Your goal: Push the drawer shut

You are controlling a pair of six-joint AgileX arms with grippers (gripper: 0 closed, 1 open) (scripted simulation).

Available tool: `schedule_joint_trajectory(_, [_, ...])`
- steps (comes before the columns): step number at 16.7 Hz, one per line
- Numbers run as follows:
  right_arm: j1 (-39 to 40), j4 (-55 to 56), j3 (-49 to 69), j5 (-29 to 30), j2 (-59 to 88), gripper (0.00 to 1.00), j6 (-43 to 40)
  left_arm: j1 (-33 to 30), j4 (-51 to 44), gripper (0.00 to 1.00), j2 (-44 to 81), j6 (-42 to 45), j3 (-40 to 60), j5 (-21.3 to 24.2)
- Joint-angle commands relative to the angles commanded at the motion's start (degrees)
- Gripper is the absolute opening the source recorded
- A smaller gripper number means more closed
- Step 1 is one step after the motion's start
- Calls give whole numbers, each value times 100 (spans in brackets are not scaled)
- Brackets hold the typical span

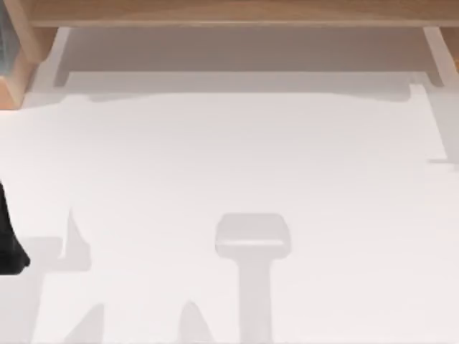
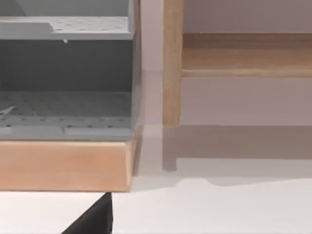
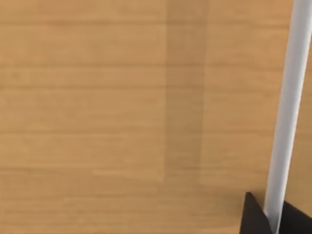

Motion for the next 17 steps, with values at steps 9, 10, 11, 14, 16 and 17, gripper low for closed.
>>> schedule_joint_trajectory(9, [331, -472, 654, 374, 265, 0, 4, 0, 0, 100, 0, 0, 0, 0])
schedule_joint_trajectory(10, [380, -555, 793, 426, 337, 0, 0, 0, 0, 100, 0, 0, 0, 0])
schedule_joint_trajectory(11, [444, -657, 993, 484, 417, 0, 0, 0, 0, 100, 0, 0, 0, 0])
schedule_joint_trajectory(14, [663, -1023, 1718, 699, 676, 0, -8, 0, 0, 100, 0, 0, 0, 0])
schedule_joint_trajectory(16, [770, -1208, 1954, 807, 788, 0, 3, 0, 0, 100, 0, 0, 0, 0])
schedule_joint_trajectory(17, [784, -1233, 1981, 821, 804, 0, 6, 0, 0, 100, 0, 0, 0, 0])
